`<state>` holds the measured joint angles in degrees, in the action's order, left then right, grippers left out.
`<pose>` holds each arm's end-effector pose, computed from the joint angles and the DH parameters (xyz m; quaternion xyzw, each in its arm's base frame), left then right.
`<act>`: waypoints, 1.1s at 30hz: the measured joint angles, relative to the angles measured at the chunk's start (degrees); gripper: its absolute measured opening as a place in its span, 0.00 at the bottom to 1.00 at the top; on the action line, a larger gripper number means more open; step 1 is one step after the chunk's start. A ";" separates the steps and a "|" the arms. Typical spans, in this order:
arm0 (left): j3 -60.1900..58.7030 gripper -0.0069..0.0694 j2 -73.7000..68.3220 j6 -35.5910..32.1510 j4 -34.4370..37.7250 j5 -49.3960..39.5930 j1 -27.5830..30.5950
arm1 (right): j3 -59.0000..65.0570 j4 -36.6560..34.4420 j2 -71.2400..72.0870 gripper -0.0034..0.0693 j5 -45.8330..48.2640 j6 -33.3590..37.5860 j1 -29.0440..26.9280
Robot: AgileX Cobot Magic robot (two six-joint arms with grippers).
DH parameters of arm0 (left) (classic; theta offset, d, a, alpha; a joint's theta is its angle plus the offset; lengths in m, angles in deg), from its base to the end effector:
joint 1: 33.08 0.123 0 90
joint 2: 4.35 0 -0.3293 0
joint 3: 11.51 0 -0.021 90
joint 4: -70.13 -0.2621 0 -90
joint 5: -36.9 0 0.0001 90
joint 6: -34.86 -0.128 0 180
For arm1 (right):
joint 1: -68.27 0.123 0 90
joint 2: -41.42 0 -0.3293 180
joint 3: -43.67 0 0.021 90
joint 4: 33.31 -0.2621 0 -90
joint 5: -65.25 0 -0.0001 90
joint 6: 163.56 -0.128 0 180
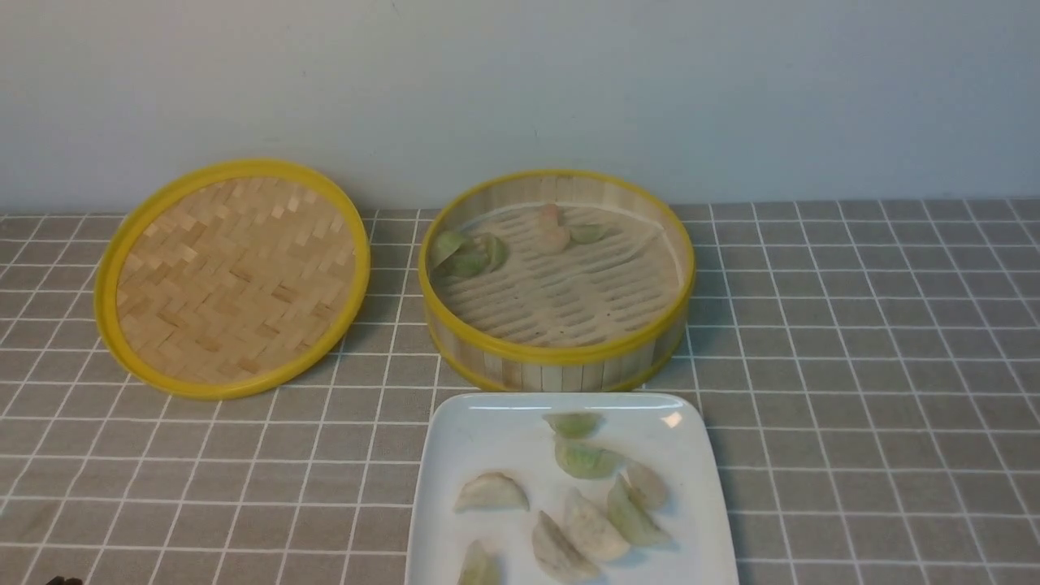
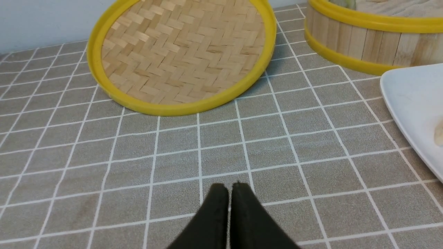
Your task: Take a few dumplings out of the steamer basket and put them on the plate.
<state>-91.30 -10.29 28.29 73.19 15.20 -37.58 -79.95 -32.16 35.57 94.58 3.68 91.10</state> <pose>0.0540 -0.0068 0.1592 0.0636 0.8034 -0.0119 0.5919 0.0212 0.0076 0.2937 -0.0657 0.7136 0.2040 0.6670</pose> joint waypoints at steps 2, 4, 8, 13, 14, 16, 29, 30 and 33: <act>0.00 0.08 0.00 0.00 0.00 0.00 0.00 | 0.87 -4.01 0.00 0.03 -1.62 5.34 0.00; 0.00 0.08 0.00 0.00 0.00 0.00 0.00 | 1.24 -6.55 0.00 0.03 -2.22 8.89 0.00; 0.00 0.08 0.00 0.00 0.00 0.00 0.00 | 1.63 -7.25 0.00 0.03 -2.48 10.55 0.00; 0.00 0.08 0.00 0.00 0.00 0.00 0.00 | 4.61 -5.10 0.00 0.03 -3.14 11.57 -2.34; 0.00 0.08 0.00 0.00 0.00 0.00 0.00 | 6.59 -4.28 0.00 0.03 -3.25 11.62 -6.03; 0.00 0.08 0.00 0.00 0.00 0.00 0.00 | 9.93 -3.78 0.00 0.03 -3.31 11.66 -11.54; 0.00 0.08 0.00 0.00 0.00 0.00 0.00 | 22.88 -4.76 -0.08 0.03 -6.60 11.75 -23.88; 0.00 0.08 0.00 0.00 0.00 0.00 0.00 | 22.88 -4.76 -0.08 0.03 -6.60 11.75 -23.95; 0.00 0.08 0.00 0.00 0.00 0.00 0.00 | 22.88 -4.89 -0.08 0.03 -6.60 11.75 -23.95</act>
<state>-91.30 -10.29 28.29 73.19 15.20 -37.58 -57.08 -37.04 35.49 87.99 15.43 67.16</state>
